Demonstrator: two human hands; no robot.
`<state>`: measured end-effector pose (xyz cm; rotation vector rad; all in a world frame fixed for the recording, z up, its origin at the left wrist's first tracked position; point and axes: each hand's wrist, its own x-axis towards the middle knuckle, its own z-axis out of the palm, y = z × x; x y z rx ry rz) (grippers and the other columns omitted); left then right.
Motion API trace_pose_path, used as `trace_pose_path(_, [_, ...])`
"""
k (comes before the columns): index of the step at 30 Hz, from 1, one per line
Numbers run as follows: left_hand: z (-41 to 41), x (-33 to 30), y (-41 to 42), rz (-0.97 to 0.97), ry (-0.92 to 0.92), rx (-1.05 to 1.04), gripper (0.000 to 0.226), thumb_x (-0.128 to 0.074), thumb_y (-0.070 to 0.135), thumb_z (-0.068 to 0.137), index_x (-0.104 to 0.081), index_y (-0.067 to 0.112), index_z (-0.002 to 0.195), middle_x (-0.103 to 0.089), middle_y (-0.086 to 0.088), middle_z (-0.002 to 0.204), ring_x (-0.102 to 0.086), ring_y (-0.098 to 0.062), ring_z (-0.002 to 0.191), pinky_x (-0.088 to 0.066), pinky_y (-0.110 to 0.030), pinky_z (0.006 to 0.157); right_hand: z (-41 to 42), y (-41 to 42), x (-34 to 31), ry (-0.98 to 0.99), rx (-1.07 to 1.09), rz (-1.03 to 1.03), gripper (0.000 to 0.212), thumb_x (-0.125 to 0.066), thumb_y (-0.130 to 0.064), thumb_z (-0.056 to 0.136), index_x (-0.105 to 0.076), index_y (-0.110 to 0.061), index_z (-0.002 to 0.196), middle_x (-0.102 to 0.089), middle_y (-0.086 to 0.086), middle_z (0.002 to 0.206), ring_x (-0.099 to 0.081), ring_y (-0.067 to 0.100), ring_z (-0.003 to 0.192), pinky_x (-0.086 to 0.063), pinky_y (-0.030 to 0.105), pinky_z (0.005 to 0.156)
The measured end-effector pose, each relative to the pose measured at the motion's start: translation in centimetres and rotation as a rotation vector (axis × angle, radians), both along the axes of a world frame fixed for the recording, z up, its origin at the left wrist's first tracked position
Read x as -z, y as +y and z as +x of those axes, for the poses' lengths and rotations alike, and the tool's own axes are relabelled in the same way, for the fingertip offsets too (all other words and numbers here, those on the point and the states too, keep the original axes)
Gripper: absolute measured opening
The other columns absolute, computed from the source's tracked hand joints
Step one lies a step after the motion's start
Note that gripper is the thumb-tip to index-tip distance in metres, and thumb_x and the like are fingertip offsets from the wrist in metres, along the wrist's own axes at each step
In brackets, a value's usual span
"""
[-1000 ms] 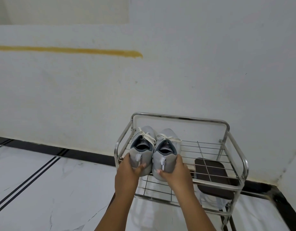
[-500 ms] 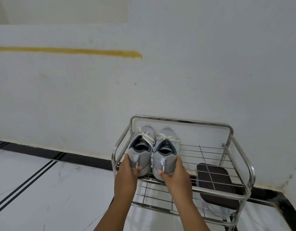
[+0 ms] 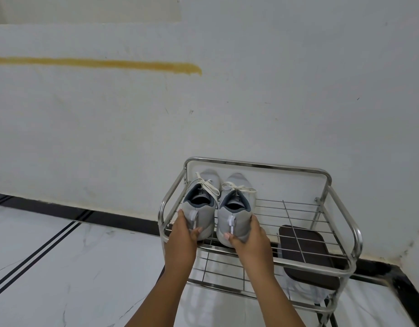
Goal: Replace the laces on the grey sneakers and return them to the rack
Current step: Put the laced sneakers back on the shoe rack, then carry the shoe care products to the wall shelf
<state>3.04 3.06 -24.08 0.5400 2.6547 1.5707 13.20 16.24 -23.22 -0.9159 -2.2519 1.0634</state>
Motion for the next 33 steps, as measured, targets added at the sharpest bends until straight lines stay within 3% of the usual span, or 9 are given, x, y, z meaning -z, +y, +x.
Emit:
trace_pose_path(6, [0.2, 0.0, -0.1, -0.017, -0.021, 0.008, 0.066, -0.057, 0.023, 0.094, -0.021, 0.022, 0.15, -0.051, 0.0, 0.138, -0.052, -0.017, 0.12, -0.047, -0.035, 0.092, 0.6, 0.2, -0.1, -0.027, -0.059, -0.033, 0.075, -0.071, -0.027, 0.084, -0.03, -0.021, 0.148, -0.047, 0.001, 0.136, -0.05, 0.02, 0.122, -0.046, 0.031, 0.096])
trace_pose_path(12, [0.5, -0.6, -0.9, -0.01, 0.007, 0.005, 0.051, -0.063, 0.027, 0.09, -0.039, 0.02, 0.134, -0.056, -0.003, 0.125, -0.058, -0.019, 0.107, -0.051, -0.034, 0.085, 1.4, -1.8, -0.3, -0.079, 0.05, 0.096, 0.061, -0.066, -0.035, 0.087, -0.038, -0.018, 0.138, -0.045, 0.001, 0.131, -0.054, 0.018, 0.112, -0.049, 0.027, 0.075])
trace_pose_path(15, [1.0, -2.4, -2.1, -0.036, 0.082, -0.159, 0.042, -0.059, 0.035, 0.092, -0.046, 0.015, 0.127, -0.053, -0.001, 0.12, -0.057, -0.019, 0.099, -0.045, -0.031, 0.077, 2.2, -3.8, -1.1, -0.037, 0.189, 0.116, 0.033, -0.064, -0.04, 0.087, -0.047, -0.019, 0.107, -0.052, -0.003, 0.108, -0.056, 0.016, 0.087, -0.039, 0.023, 0.053])
trace_pose_path(17, [0.9, -3.6, -3.2, -0.011, 0.09, -0.225, 0.025, -0.054, 0.034, 0.095, -0.053, 0.015, 0.111, -0.058, 0.0, 0.103, -0.057, -0.019, 0.09, -0.041, -0.03, 0.07, 2.3, -5.4, -1.3, -0.021, 0.156, 0.053, 0.025, -0.057, -0.043, 0.091, -0.047, -0.021, 0.089, -0.057, -0.006, 0.089, -0.054, 0.012, 0.073, -0.036, 0.023, 0.05])
trace_pose_path(20, [1.0, -4.1, -5.6, 0.061, -0.172, -0.083, 0.02, -0.052, 0.032, 0.096, -0.057, 0.013, 0.092, -0.065, -0.002, 0.086, -0.064, -0.02, 0.082, -0.052, -0.036, 0.075, 2.5, -8.3, 0.0, -0.073, 0.0, 0.017, 0.031, -0.049, -0.05, 0.093, -0.051, -0.023, 0.077, -0.062, -0.006, 0.075, -0.057, 0.013, 0.068, -0.034, 0.025, 0.049])
trace_pose_path(22, [1.7, -3.5, -7.7, -0.062, -0.326, 0.118, 0.018, -0.055, 0.03, 0.095, -0.062, 0.013, 0.092, -0.069, -0.006, 0.088, -0.065, -0.017, 0.075, -0.054, -0.031, 0.072, 3.3, -10.2, 2.3, -0.138, -0.066, -0.031, 0.032, -0.048, -0.05, 0.092, -0.051, -0.025, 0.073, -0.063, -0.006, 0.074, -0.059, 0.015, 0.069, -0.037, 0.026, 0.05])
trace_pose_path(26, [2.8, 2.2, -14.1, -0.251, -0.431, 0.166, 0.019, -0.057, 0.031, 0.093, -0.064, 0.013, 0.093, -0.071, -0.004, 0.087, -0.064, -0.011, 0.068, -0.044, -0.016, 0.056, 6.2, -13.7, 10.6, -0.403, -0.127, -0.218, 0.035, -0.048, -0.05, 0.089, -0.053, -0.02, 0.073, -0.066, -0.003, 0.076, -0.066, 0.018, 0.073, -0.053, 0.031, 0.068])
trace_pose_path(30, [4.2, 11.9, -20.0, -0.469, -0.459, 0.005, 0.016, -0.054, 0.035, 0.094, -0.06, 0.021, 0.09, -0.068, 0.003, 0.088, -0.063, -0.01, 0.078, -0.048, -0.022, 0.069, 8.3, -15.4, 18.6, -0.719, -0.165, -0.356, 0.035, -0.049, -0.05, 0.083, -0.054, -0.018, 0.071, -0.07, 0.001, 0.079, -0.069, 0.021, 0.074, -0.055, 0.03, 0.071])
trace_pose_path(33, [5.9, 18.3, -21.7, -0.608, -0.502, -0.055, 0.019, -0.049, 0.034, 0.095, -0.059, 0.018, 0.098, -0.065, 0.0, 0.094, -0.061, -0.013, 0.084, -0.051, -0.029, 0.079, 9.1, -15.6, 23.0, -0.82, -0.078, -0.519, 0.042, -0.055, -0.052, 0.082, -0.066, -0.012, 0.083, -0.072, 0.003, 0.068, -0.07, 0.016, 0.055, -0.06, 0.03, 0.063])
